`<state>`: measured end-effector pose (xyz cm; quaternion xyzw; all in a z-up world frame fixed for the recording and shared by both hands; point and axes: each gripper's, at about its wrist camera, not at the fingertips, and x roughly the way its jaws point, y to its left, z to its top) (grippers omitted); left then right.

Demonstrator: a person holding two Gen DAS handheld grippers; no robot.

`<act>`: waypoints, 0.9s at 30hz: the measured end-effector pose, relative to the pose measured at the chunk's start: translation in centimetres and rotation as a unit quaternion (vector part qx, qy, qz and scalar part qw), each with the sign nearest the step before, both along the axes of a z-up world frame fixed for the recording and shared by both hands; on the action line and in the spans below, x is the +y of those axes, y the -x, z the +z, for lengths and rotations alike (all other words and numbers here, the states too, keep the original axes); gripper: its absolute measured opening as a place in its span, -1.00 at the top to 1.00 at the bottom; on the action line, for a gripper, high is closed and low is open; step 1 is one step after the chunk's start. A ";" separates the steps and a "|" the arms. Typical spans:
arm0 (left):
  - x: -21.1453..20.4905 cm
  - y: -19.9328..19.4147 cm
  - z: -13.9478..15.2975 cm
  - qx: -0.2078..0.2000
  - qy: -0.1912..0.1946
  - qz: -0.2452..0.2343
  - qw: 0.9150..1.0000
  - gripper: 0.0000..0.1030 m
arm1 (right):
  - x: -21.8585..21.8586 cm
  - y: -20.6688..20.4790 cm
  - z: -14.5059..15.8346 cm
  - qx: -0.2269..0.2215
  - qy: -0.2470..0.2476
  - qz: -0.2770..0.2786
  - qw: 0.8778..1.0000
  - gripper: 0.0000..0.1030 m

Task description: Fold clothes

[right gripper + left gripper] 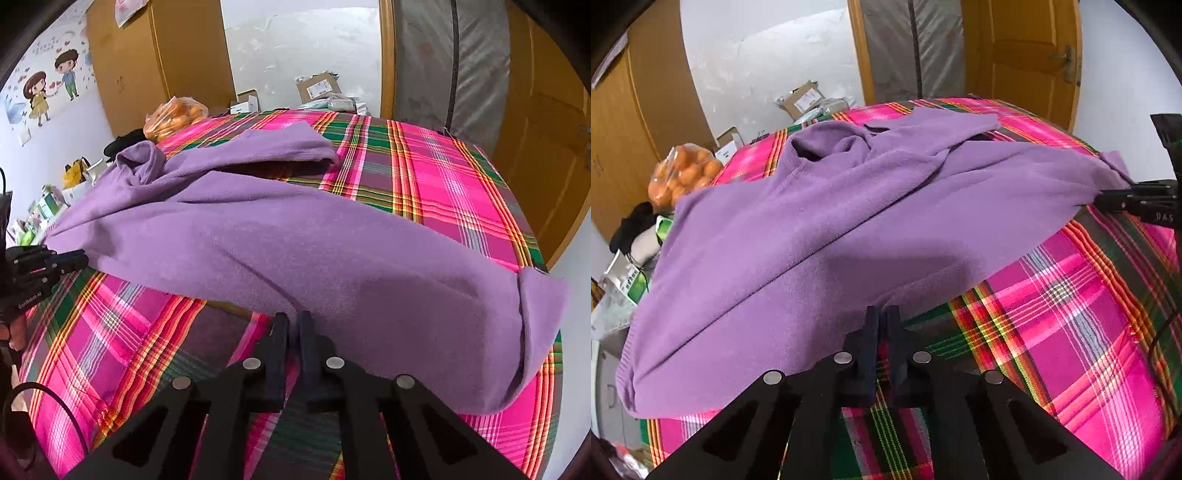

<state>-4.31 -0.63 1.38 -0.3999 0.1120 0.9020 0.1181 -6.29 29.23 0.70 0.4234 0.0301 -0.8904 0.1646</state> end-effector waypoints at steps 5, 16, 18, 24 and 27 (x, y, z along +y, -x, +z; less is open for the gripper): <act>-1.3 -2.4 1.0 0.013 -0.039 -0.005 0.999 0.95 | 0.4 -2.0 1.3 0.023 0.008 0.022 0.999 0.92; -3.5 -8.9 2.1 0.017 -0.117 -0.025 0.993 0.98 | 2.0 -10.3 4.2 0.034 0.007 0.114 0.993 0.92; -3.6 -9.4 1.6 0.010 -0.121 -0.025 0.992 0.98 | 2.0 -11.1 3.9 0.027 0.003 0.122 0.992 0.92; -3.6 -10.8 0.6 -0.003 -0.127 -0.028 0.992 0.98 | 2.5 -13.1 3.2 0.012 -0.006 0.130 0.991 0.92; -4.0 -10.7 0.2 -0.011 -0.140 -0.027 0.990 0.98 | 2.9 -13.4 3.3 0.018 -0.005 0.116 0.993 0.91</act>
